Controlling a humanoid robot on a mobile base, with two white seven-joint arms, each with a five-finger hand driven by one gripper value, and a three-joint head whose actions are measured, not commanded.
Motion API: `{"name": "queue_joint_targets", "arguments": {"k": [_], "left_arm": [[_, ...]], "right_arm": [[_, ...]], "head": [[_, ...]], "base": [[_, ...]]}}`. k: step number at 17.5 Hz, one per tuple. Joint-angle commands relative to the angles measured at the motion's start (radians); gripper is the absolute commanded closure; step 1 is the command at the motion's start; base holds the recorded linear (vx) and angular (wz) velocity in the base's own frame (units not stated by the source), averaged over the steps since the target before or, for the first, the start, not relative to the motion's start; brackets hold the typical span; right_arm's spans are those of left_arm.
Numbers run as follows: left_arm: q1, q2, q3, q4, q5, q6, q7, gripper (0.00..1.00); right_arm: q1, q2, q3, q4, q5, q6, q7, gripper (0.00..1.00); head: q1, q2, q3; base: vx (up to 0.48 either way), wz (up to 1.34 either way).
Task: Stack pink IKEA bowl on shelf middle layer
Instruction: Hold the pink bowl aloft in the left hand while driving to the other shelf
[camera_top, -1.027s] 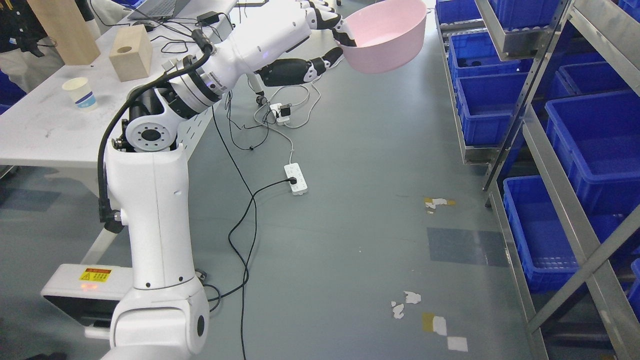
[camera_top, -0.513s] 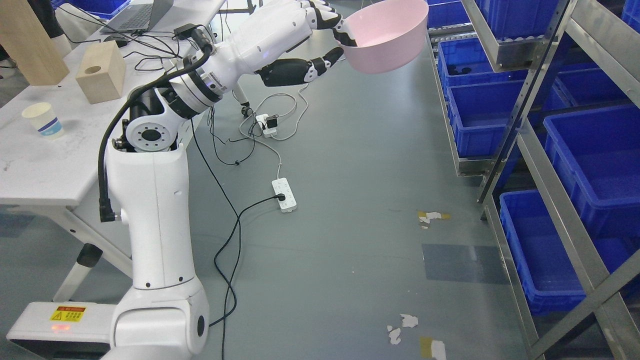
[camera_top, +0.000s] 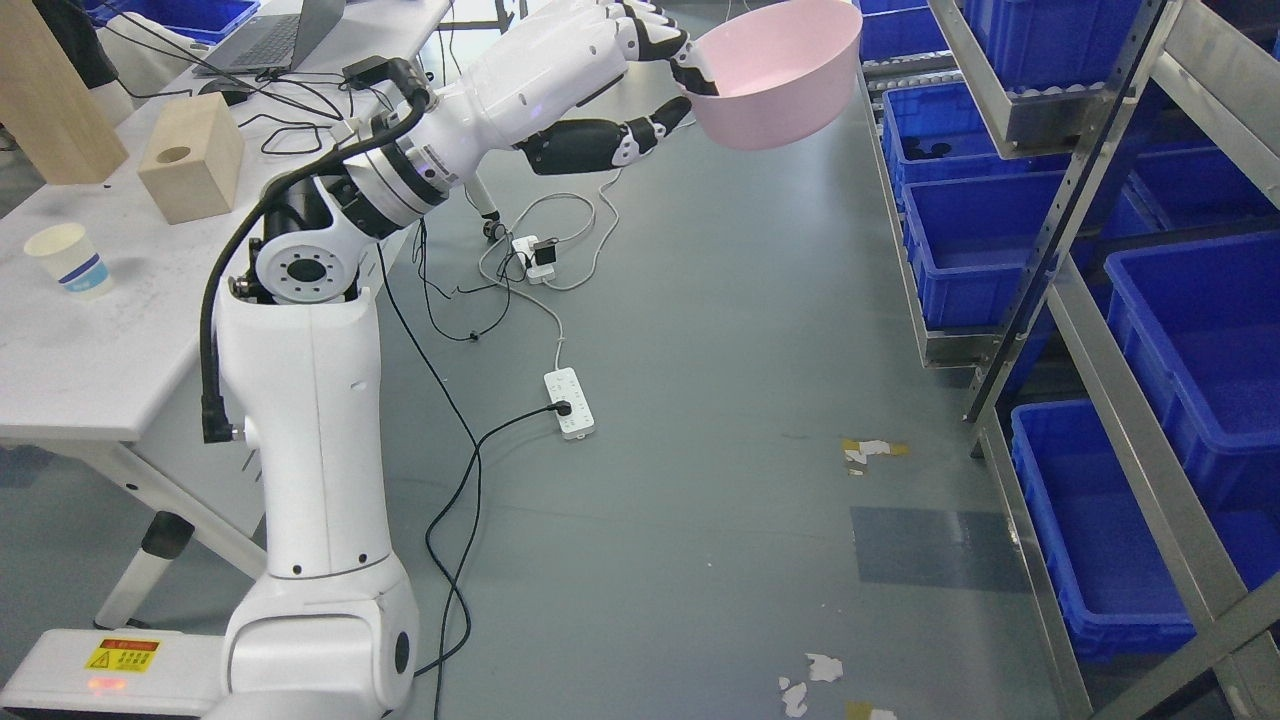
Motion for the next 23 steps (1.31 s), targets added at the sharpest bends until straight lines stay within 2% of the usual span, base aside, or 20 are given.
{"name": "queue_joint_targets", "arguments": {"k": [1, 12, 23], "left_arm": [[0.0, 0.017, -0.015, 0.003, 0.006, 0.0, 0.002, 0.98], [0.0, 0.017, -0.031, 0.023, 0.01, 0.0, 0.011, 0.98], [-0.02, 0.017, -0.051, 0.045, 0.047, 0.0, 0.023, 0.98]], "right_arm": [[0.0, -0.017, 0.005, -0.017, 0.001, 0.001, 0.0, 0.0], [0.0, -0.017, 0.003, -0.017, -0.001, 0.001, 0.0, 0.0], [0.0, -0.017, 0.003, -0.017, 0.001, 0.001, 0.0, 0.0]], "head": [[0.0, 0.0, 0.0], [0.0, 0.0, 0.0], [0.0, 0.0, 0.0]], "base": [[0.078, 0.07], [0.068, -0.12], [0.029, -0.87]]}}
